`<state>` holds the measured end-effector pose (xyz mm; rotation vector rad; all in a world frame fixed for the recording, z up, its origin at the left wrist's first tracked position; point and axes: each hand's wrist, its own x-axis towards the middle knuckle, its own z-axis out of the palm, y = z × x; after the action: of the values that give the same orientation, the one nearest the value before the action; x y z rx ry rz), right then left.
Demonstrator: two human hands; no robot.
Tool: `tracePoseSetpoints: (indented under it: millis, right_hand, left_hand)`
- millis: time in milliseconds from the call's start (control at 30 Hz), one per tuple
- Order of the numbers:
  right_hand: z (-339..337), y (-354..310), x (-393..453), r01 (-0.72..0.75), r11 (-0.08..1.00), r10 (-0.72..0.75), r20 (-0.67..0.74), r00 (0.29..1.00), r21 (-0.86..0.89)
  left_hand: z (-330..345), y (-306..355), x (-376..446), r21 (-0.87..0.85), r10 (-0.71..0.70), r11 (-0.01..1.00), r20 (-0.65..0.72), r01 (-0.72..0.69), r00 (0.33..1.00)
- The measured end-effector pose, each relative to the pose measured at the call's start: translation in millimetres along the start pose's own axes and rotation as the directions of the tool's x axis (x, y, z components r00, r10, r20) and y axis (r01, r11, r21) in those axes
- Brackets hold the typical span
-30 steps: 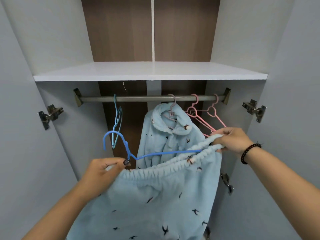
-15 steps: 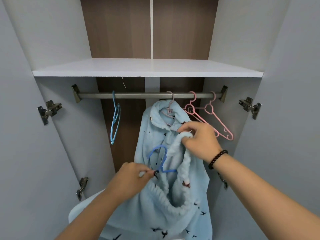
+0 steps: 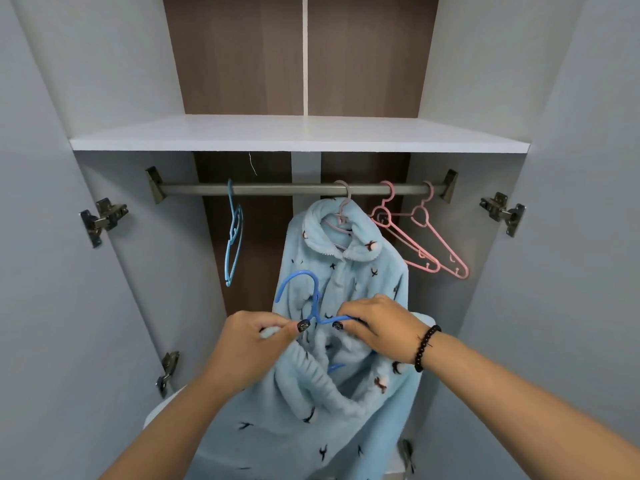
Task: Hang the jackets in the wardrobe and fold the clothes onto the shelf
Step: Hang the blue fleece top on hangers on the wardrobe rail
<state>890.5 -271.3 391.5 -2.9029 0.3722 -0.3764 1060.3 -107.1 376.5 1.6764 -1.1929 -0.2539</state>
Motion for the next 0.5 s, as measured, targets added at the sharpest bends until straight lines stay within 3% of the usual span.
tracePoseSetpoints:
  millis: [133, 300, 500]
  right_hand:
    - [7.3, 6.7, 2.6, -0.084, 0.976, 0.093, -0.037, 0.995, 0.2]
    - [16.2, 18.8, -3.6, -0.174, 0.87, 0.266, -0.142, 0.954, 0.461]
    - [12.3, 8.8, 0.1, -0.148, 0.834, 0.263, -0.147, 0.954, 0.532]
  left_hand:
    - [-17.7, -20.8, 8.2, 0.083, 0.128, 0.988, 0.063, -0.133, 0.99]
    - [-57.4, -62.0, 15.0, 0.323, 0.006, 0.946, 0.086, -0.033, 0.996]
    - [-63.3, -75.1, 11.4, 0.333, -0.081, 0.943, 0.164, 0.022, 0.983]
